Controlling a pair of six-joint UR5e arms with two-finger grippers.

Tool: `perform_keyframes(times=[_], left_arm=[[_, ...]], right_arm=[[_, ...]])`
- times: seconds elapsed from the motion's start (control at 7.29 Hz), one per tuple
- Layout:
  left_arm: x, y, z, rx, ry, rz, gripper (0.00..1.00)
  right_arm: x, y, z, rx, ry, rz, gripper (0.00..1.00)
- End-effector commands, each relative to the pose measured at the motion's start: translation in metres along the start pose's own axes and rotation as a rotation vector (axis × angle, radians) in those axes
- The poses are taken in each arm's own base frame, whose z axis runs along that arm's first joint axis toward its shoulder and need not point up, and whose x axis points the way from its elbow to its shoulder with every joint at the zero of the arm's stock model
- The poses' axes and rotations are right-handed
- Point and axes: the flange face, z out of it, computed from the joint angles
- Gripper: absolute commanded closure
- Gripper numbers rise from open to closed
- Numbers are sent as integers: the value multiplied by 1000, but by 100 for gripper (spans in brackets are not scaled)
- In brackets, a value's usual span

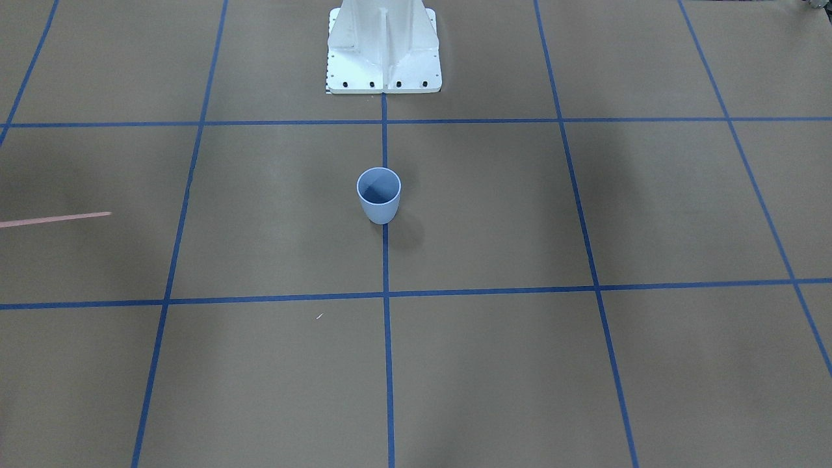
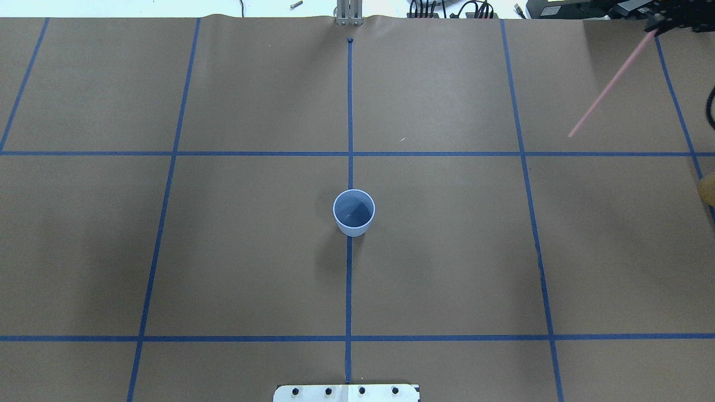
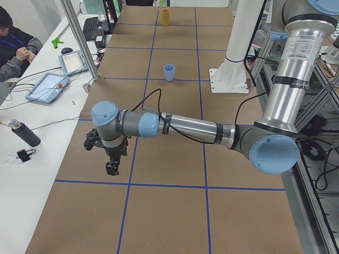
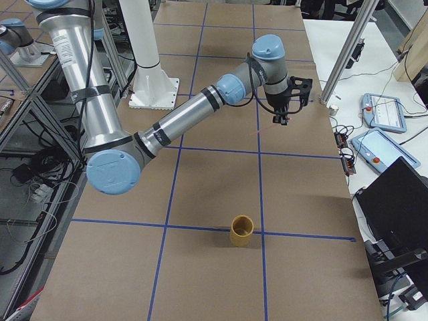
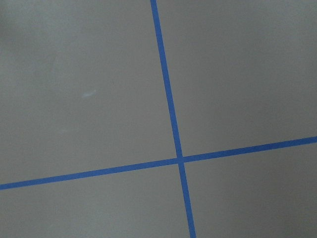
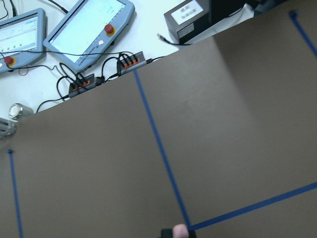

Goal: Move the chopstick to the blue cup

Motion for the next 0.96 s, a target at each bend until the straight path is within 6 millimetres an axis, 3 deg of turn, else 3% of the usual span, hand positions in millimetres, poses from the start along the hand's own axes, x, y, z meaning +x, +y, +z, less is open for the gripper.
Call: perform_keyframes(times=[0.0,0.27,0.41,0.55,0.69,0.82], left_arm=[[-1,6,3,-4,27,-10,1],[-2,8,5,-6,27,-12,1],[-3,8,6,-7,27,-12,1],[-4,7,8,-11,27,-13,1],[-5,7,9,-13,28,-15,1],[-5,7,9,-13,28,-15,1]], right_arm=[[-108,88,25,-4,19,137,100],[-193,162,20,23,114,211,100],[-220,197,27,44,131,241,100],[-247,218,41,64,141,304,100],[-261,238,56,86,164,335,100],[-263,261,68,110,195,308,100]])
